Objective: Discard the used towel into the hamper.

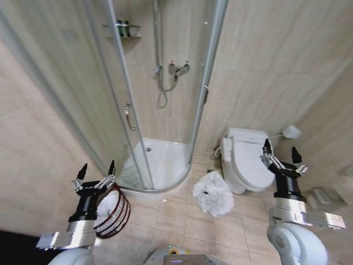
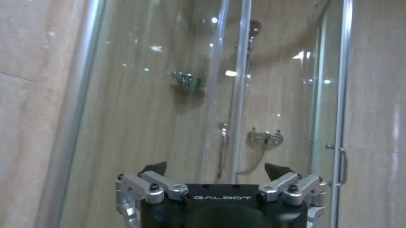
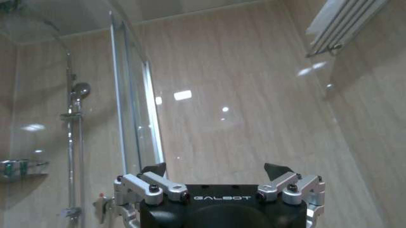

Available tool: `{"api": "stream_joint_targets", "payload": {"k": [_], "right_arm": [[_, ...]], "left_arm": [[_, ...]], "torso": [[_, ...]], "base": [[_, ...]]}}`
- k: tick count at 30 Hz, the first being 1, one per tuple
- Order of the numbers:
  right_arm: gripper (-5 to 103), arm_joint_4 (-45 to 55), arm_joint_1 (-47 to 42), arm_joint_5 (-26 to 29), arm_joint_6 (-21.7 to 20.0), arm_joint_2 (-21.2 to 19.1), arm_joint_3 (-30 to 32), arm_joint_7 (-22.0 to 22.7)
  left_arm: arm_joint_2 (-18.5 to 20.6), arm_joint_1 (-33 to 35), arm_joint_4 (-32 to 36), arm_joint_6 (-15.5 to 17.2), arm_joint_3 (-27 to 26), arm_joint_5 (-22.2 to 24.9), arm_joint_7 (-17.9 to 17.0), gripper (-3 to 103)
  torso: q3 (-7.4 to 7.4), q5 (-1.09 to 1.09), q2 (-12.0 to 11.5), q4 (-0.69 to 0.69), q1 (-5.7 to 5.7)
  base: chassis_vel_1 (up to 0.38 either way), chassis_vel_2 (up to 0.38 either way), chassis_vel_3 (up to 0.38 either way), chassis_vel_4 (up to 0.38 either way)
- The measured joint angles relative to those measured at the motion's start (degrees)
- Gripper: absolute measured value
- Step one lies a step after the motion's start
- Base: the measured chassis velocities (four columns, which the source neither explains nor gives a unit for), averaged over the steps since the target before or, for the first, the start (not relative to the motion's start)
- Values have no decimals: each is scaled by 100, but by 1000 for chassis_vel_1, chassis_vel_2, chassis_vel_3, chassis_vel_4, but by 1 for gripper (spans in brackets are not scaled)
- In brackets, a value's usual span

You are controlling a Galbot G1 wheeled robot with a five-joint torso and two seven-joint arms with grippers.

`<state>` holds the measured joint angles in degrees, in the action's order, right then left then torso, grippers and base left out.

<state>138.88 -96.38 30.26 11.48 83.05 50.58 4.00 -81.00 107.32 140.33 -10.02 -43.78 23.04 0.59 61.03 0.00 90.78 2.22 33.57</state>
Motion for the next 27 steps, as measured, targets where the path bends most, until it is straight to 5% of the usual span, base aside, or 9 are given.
{"api": "stream_joint_targets", "payload": {"k": [27], "right_arm": [[100, -63, 20, 14, 76, -29, -47, -36]], "left_arm": [[-1, 0, 0, 0, 0, 0, 1, 100]], "torso": [[0, 0, 0, 4, 0]], "base": [[-87, -102, 108, 88]]}}
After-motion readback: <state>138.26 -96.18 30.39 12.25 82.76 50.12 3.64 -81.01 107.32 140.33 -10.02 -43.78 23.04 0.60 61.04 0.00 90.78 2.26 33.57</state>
